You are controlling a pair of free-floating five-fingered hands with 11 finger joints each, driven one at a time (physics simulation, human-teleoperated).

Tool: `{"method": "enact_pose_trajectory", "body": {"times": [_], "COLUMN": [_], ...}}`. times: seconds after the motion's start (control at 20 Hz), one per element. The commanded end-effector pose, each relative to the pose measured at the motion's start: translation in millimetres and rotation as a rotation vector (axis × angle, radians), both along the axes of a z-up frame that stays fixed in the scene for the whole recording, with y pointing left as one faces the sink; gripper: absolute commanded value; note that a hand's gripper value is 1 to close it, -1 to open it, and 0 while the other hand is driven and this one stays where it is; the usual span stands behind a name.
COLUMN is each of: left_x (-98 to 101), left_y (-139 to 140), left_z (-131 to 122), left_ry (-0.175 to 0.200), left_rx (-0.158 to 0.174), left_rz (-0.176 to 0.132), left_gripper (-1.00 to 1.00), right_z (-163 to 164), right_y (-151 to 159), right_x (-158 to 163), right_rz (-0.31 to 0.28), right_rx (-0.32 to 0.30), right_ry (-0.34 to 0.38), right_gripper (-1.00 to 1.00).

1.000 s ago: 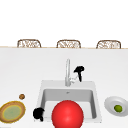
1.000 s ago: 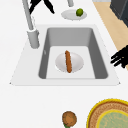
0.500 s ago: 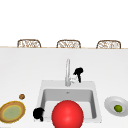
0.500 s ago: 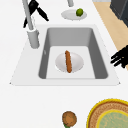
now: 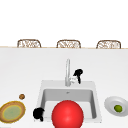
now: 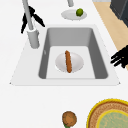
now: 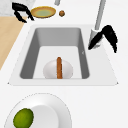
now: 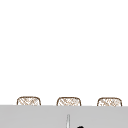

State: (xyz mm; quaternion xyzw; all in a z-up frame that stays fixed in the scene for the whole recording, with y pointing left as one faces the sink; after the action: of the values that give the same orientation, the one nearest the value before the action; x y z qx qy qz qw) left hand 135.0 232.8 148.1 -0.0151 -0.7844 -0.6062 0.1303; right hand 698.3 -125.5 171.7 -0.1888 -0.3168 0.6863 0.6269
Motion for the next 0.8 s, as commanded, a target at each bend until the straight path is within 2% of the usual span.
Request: {"method": "enact_pose_trajectory", "body": {"times": [0.0,0.15,0.25,0.3,0.45,0.75], "left_x": [0.0,0.0,0.0,0.0,0.0,0.0], "left_y": [0.0,0.0,0.0,0.0,0.0,0.0], "left_z": [0.0,0.0,0.0,0.0,0.0,0.0], "left_ry": [0.0,0.0,0.0,0.0,0.0,0.0], "left_rx": [0.0,0.0,0.0,0.0,0.0,0.0], "left_rz": [0.0,0.0,0.0,0.0,0.0,0.0], "left_gripper": [0.0,0.0,0.0,0.0,0.0,0.0], "right_z": [-9.6,-6.9,14.8,26.7,33.1,73.5], "right_y": [5.3,8.6,4.2,0.9,-1.0,-3.7], "right_x": [8.4,15.1,5.5,3.9,-0.8,2.0], "right_rz": [0.0,-0.002,-0.017,-0.003,-0.002,-0.002], "right_rx": [-0.04,-0.053,-0.014,-0.017,-0.014,-0.021], "right_ry": [0.041,0.08,0.018,0.005,-0.028,-0.039], "right_gripper": [-1.0,-1.0,-1.0,-1.0,-1.0,-1.0]}}
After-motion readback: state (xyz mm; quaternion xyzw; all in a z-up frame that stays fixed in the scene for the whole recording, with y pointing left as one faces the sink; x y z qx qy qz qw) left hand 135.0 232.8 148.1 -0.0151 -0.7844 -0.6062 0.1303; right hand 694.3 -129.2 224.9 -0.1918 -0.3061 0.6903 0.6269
